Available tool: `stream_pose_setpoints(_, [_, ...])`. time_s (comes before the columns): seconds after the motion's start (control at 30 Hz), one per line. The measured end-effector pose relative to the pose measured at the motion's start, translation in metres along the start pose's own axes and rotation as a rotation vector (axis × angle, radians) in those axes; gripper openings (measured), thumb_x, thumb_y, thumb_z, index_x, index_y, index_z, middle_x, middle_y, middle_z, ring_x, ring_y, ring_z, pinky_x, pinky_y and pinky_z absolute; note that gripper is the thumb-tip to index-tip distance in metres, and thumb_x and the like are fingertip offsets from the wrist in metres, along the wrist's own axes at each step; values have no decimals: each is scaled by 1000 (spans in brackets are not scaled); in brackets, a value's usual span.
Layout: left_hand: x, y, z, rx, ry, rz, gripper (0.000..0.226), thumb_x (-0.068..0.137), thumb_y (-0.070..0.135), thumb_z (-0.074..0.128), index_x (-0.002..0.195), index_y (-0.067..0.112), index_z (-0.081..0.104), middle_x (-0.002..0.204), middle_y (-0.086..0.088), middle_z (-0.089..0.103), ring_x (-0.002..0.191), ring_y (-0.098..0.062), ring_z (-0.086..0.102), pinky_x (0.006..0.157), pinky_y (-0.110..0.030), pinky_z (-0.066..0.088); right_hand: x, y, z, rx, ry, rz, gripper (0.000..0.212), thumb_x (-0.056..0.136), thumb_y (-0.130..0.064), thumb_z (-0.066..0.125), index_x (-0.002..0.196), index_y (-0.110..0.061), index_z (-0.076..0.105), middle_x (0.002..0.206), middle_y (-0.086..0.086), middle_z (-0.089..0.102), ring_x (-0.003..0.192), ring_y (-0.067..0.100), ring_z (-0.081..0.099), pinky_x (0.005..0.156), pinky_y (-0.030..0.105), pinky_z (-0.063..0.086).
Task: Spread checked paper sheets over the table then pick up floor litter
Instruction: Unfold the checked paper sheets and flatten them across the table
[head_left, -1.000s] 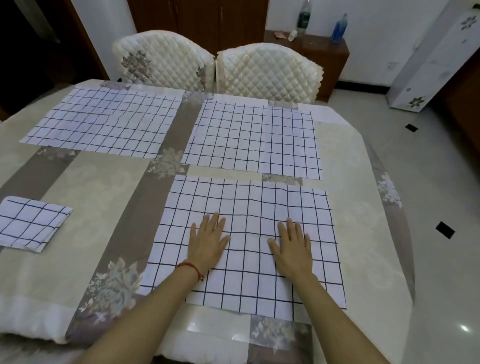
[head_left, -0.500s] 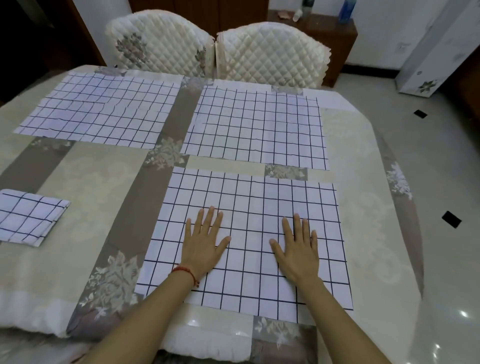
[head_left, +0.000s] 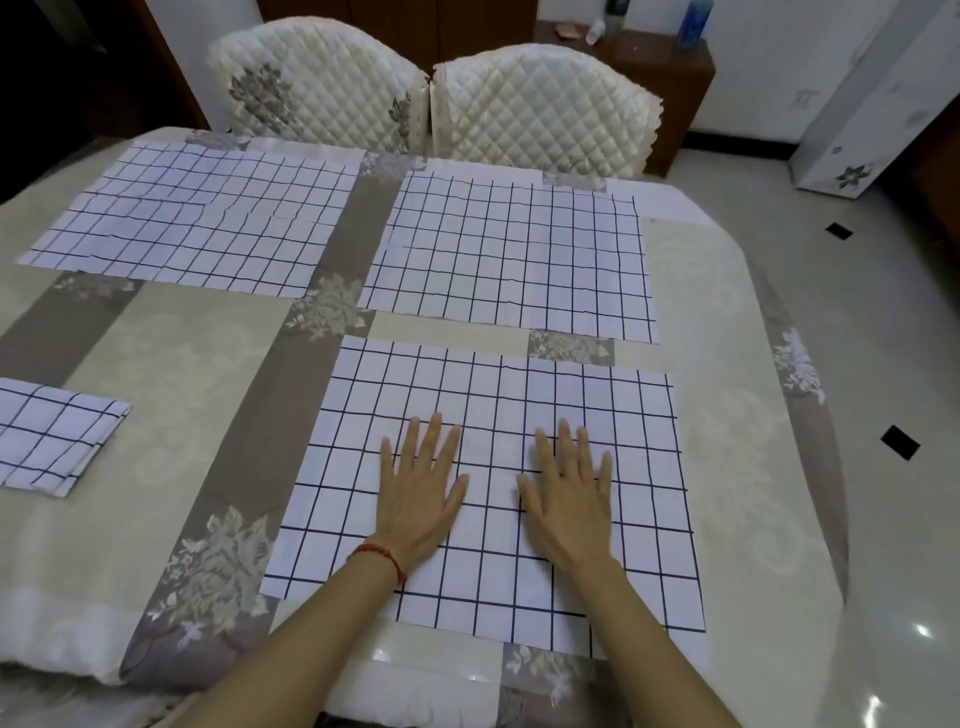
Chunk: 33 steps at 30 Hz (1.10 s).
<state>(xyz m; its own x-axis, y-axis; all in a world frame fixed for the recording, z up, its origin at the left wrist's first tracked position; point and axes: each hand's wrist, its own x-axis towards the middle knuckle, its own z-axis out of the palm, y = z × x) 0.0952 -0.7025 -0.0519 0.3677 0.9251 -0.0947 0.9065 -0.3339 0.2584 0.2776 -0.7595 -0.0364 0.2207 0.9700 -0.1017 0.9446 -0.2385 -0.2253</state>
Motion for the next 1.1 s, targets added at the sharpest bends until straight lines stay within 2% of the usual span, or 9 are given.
stream_pose_setpoints(0.13, [12, 25, 8, -23, -30, 26, 54, 87, 59, -6, 135, 38, -20, 149, 12, -23, 137, -16, -29, 111, -44, -21, 14, -23, 6, 30, -55, -77, 56, 98, -45, 21, 146, -31, -3, 155, -6, -14, 137, 11, -26, 113, 41, -19])
stream_pose_setpoints(0.2, [13, 25, 14, -5, -54, 23, 61, 79, 64, -14, 134, 38, -22, 147, 12, -26, 135, -15, -31, 110, -43, -24, 13, -20, 12, 38, -91, -53, 56, 97, -48, 19, 146, -32, -4, 155, -6, -15, 141, 13, -21, 114, 40, -17])
stream_pose_setpoints(0.33, [6, 23, 19, 27, -46, 20, 64, 79, 67, -11, 134, 38, -26, 147, 11, -28, 137, -17, -29, 107, -40, -31, 7, -10, 18, 38, -72, -45, 57, 96, -50, 19, 145, -34, -5, 149, -12, -22, 143, 13, -18, 115, 38, -17])
stream_pose_setpoints(0.5, [5, 25, 19, 22, -47, 12, 65, 79, 67, -12, 134, 38, -25, 148, 10, -28, 137, -17, -30, 109, -43, -27, 4, -10, 18, 35, -62, -42, 56, 96, -50, 19, 141, -36, -12, 149, -12, -23, 139, 10, -24, 115, 38, -17])
stream_pose_setpoints(0.63, [5, 24, 19, 44, -24, 21, 64, 81, 65, -11, 137, 36, -20, 150, 8, -22, 139, -20, -25, 110, -44, -25, 7, -13, 17, 35, -80, -28, 57, 97, -47, 19, 145, -33, -6, 148, -12, -23, 136, 9, -27, 114, 39, -17])
stream_pose_setpoints(0.8, [6, 23, 21, 60, 1, 37, 62, 85, 63, -4, 140, 35, -15, 151, 7, -18, 141, -22, -19, 111, -44, -22, 16, -16, 16, 50, -83, -152, 52, 98, -41, 20, 146, -33, 0, 148, -16, -18, 144, 12, -15, 114, 33, -17])
stream_pose_setpoints(0.87, [6, 22, 21, 70, -1, 42, 62, 87, 61, 2, 140, 35, -16, 152, 7, -18, 141, -21, -19, 111, -44, -23, 14, 1, 15, 42, -59, -82, 54, 97, -46, 20, 146, -36, -1, 150, -16, -17, 143, 8, -16, 115, 34, -15])
stream_pose_setpoints(1.03, [5, 21, 21, 76, -21, 43, 61, 90, 58, 7, 137, 35, -25, 150, 9, -27, 138, -19, -29, 107, -41, -32, -8, 58, 3, 50, -11, 322, 58, 95, -51, 17, 147, -33, 0, 158, -5, -9, 145, 14, -12, 118, 43, -9])
stream_pose_setpoints(1.1, [6, 21, 21, 74, -30, 47, 62, 91, 57, 9, 136, 36, -26, 149, 9, -28, 138, -19, -30, 109, -43, -29, -7, 50, 0, 61, 15, 351, 59, 95, -50, 18, 148, -27, 3, 159, 0, -7, 145, 17, -13, 117, 45, -12])
